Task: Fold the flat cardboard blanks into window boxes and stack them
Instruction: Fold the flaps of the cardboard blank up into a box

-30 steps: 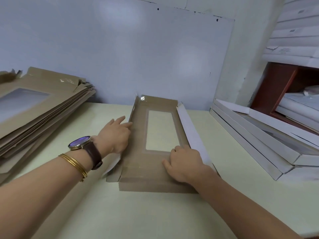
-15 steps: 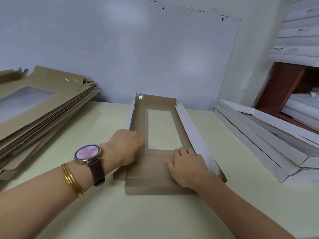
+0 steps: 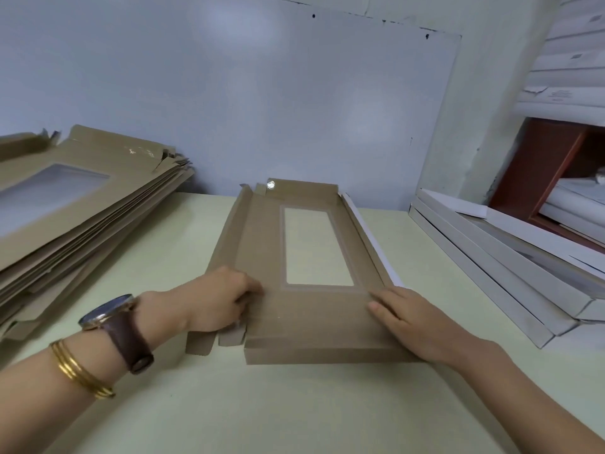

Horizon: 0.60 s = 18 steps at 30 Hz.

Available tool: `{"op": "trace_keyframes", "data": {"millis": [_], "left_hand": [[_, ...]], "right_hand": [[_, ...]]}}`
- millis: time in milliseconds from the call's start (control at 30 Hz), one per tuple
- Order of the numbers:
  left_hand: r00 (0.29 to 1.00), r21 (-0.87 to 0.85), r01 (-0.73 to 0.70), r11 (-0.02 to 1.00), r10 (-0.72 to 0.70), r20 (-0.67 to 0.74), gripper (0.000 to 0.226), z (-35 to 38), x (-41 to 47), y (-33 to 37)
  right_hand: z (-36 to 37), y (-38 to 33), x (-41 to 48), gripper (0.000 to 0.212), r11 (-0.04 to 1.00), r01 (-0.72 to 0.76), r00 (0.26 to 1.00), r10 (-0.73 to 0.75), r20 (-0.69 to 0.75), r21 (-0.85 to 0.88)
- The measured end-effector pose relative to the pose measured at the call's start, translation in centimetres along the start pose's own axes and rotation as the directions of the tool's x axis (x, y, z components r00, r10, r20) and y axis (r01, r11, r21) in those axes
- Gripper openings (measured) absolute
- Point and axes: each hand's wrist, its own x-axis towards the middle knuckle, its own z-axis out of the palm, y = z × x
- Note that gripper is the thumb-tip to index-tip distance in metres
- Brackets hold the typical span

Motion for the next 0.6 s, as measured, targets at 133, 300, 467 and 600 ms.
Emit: {"op": "trace_keyframes", "data": {"millis": [133,300,467,600], "left_hand": [[0.991,-0.272,0.073,0.960,-0.039,0.128,0.062,0.2,-0.8,0.1],[0.987,-0.207,-0.005,0.978,0.038,0.158,0.091,0.8,-1.1,1.4],[0.980,-0.083,-0.024,0.996,0.040,0.192,0.117,0.9,-1.4,1.8],[0.982,-0.022,-0.062,0.998,0.065,0.175,0.110,1.3,-1.6,1.9]], "right_hand": [[-0.5,1.7,-1.1,0.058,0.997,0.052,0.998,-0.053,0.024,0.062],[-0.8,2.7,-0.8,0.050,0.903,0.102,0.992,-0.125,-0.028,-0.418],[-2.3,3.0,-0.7,0.032,0.772,0.021,0.990,-0.103,-0.092,-0.635],[-2.5,3.5,-0.7,0.024,0.812,0.100,0.993,-0.121,0.002,-0.576]]}}
